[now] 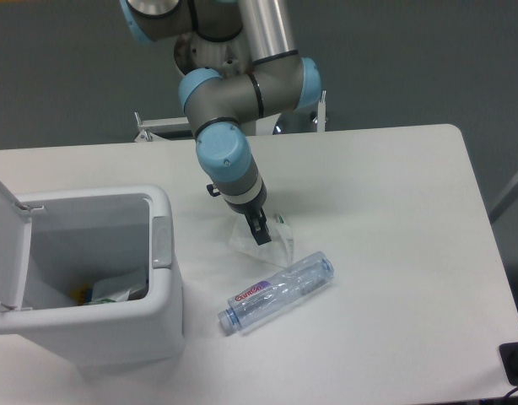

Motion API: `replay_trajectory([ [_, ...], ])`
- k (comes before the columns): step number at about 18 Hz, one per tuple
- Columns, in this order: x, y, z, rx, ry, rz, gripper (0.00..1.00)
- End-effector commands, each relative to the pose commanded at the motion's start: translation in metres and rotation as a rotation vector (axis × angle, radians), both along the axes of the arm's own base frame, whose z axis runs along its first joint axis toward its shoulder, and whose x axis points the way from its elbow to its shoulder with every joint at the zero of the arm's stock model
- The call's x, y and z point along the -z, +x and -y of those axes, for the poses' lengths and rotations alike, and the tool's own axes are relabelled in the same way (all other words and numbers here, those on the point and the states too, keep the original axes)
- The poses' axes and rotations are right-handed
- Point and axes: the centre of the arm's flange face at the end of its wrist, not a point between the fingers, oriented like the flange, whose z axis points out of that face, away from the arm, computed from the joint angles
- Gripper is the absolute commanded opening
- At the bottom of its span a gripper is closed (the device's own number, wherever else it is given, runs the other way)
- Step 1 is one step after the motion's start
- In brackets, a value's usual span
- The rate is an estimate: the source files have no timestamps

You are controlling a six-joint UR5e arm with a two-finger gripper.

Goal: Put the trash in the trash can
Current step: 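Close the gripper on the crumpled white wrapper and lift it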

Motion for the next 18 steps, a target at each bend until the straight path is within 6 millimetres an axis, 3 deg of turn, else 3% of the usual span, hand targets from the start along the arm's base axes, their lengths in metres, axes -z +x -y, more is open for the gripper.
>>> replay_trajectory([
  [1,-0.001,0.0,-0.001,-0.03,0.005,-0.008,0.43],
  [2,-0.002,0.0,-0.001,-0.064,0.009,-0.018,0.18],
  [3,-0.002,0.0,-0.001,-0.07,0.009,-0.019,0.04],
  [4,-0.002,0.0,-0.001,-0.07,0.009,-0.019,0.0],
  [11,-0.011,0.003,0.002,-0.068,0.006,-0.017,0.0],
  [13,-0.023,0.002,0.001,-0.067,0.018,-0.024,0.0],
  [16,-0.061,-0.007,-0.004,-0.082,0.074,-0.036,0.0],
  [18,-0.104,-0.019,-0.007,-0.16,0.18,-0.028,0.0],
])
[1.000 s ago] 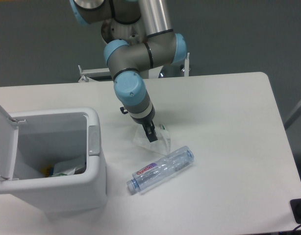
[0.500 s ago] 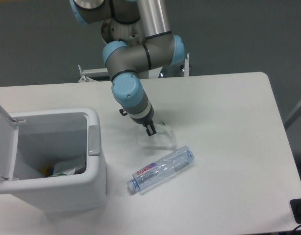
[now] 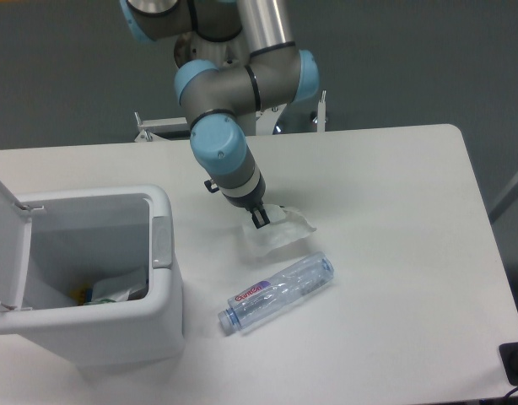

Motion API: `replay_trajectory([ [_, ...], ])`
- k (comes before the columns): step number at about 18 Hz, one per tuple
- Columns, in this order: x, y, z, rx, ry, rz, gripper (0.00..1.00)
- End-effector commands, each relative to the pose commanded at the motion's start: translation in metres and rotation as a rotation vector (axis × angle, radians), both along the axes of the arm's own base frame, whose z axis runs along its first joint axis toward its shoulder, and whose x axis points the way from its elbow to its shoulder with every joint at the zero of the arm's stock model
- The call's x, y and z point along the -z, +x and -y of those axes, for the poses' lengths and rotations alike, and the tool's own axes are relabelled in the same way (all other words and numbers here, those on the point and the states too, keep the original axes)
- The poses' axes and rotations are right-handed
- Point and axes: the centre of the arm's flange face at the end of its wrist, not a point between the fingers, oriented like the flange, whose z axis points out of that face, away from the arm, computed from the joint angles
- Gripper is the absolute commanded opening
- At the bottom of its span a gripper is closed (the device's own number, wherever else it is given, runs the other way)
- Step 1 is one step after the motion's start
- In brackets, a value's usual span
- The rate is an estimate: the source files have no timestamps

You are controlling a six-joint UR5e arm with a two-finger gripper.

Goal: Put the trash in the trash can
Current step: 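Close the gripper on the crumpled white wrapper and lift it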

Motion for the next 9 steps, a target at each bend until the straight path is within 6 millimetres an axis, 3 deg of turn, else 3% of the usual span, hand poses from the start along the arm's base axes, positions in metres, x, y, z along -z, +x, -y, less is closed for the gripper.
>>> replay_trajectory([
  [2,-0.038,-0.012,0.007,-0.091,0.09,0.018,0.0],
  [3,-0.065,-0.02,0.003,-0.165,0.193,0.039,0.0],
  [6,-0.115,-0.038,-0.012,-0.341,0.392,0.1,0.0],
  [9,-0.182,-0.058,-0.026,-0.551,0.591,0.178,0.0],
])
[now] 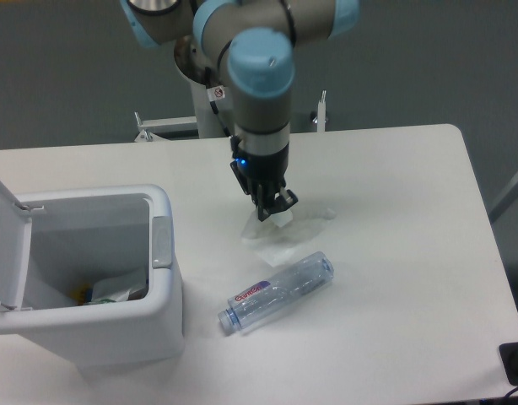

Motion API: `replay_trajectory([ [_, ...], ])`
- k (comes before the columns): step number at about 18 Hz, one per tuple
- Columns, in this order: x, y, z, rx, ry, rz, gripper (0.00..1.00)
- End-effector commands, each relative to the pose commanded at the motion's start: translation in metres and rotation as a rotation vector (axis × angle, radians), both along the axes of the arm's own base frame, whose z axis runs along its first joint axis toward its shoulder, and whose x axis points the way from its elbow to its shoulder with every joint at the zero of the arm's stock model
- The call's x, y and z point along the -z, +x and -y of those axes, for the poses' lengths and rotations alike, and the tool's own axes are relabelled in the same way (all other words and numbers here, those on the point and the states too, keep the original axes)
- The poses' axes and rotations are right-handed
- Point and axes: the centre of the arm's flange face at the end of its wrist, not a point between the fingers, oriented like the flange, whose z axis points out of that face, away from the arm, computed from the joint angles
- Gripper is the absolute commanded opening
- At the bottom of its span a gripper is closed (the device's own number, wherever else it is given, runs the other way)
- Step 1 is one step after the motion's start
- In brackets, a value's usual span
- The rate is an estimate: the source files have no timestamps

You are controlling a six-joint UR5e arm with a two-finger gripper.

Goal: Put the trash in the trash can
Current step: 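Close the gripper on the crumpled white wrapper and lift it, then carry the wrapper over the white bin and open the gripper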

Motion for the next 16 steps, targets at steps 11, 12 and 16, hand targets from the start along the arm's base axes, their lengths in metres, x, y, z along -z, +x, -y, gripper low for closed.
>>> replay_trajectory([
  [11,-0.103,0.063,-0.046,-0.328,0.322,0.2,0.0],
  [12,-0.102,0.08,-0.055,-0.299,0.318,0.207,0.0],
  [16,-0.09,0.125,-0.078,-0.214,0.295,0.228,0.0],
])
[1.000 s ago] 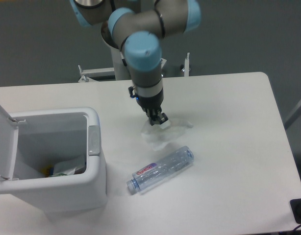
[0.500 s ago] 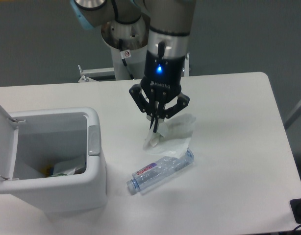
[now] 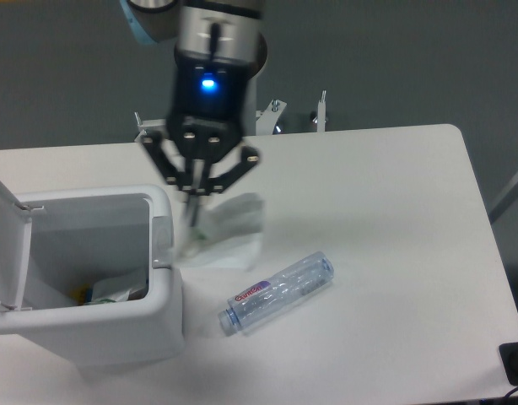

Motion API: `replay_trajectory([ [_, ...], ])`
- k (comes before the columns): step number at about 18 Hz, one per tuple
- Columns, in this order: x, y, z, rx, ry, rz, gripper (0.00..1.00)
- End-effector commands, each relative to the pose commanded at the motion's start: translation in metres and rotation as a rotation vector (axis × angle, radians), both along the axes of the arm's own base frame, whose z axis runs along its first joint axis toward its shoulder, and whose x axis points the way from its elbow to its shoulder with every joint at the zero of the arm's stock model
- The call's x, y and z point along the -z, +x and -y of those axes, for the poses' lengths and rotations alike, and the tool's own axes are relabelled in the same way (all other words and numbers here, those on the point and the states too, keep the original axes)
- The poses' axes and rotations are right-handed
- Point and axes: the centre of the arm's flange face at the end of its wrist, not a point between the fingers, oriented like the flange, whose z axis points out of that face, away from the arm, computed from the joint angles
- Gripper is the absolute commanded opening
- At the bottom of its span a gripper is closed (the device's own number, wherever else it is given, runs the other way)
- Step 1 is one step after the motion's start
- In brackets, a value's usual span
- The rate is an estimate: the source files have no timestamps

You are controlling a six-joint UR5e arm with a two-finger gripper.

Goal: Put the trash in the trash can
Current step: 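Carry the wrapper over the white bin and open the gripper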

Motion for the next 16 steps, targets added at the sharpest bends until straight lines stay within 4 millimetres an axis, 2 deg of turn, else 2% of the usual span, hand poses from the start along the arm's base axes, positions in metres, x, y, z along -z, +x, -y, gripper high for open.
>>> replay_trajectory([
  [2,0.009,0.03,-0.016,0.06,-0.012,0.007,0.02],
  [3,0.013,0.035,-0.024,0.075,-0.017,0.008,0.26],
  [4,0.009,0.035,-0.026,0.075,-0.001,-0.002,0.61],
  [5,0.007,0.038,-0.027,0.082,0.014,-0.012,0.89],
  [6,0.001,0.048,-0.028,0.096,0.028,-0.018,1.0],
  [9,-0.017,0.053,-0.029,0.106,0.069,0.006,1.0],
  [11,-0.014,0.044,-0.028,0.081,0.064,0.014,1.0],
  [13,-0.013,0.005,-0.018,0.016,0.062,0.015,1.0],
  [14,-0.011,-0.026,-0.007,-0.021,0.059,0.005,1.0],
  [16,0.004,-0.067,0.0,-0.059,0.037,-0.002,0.99],
])
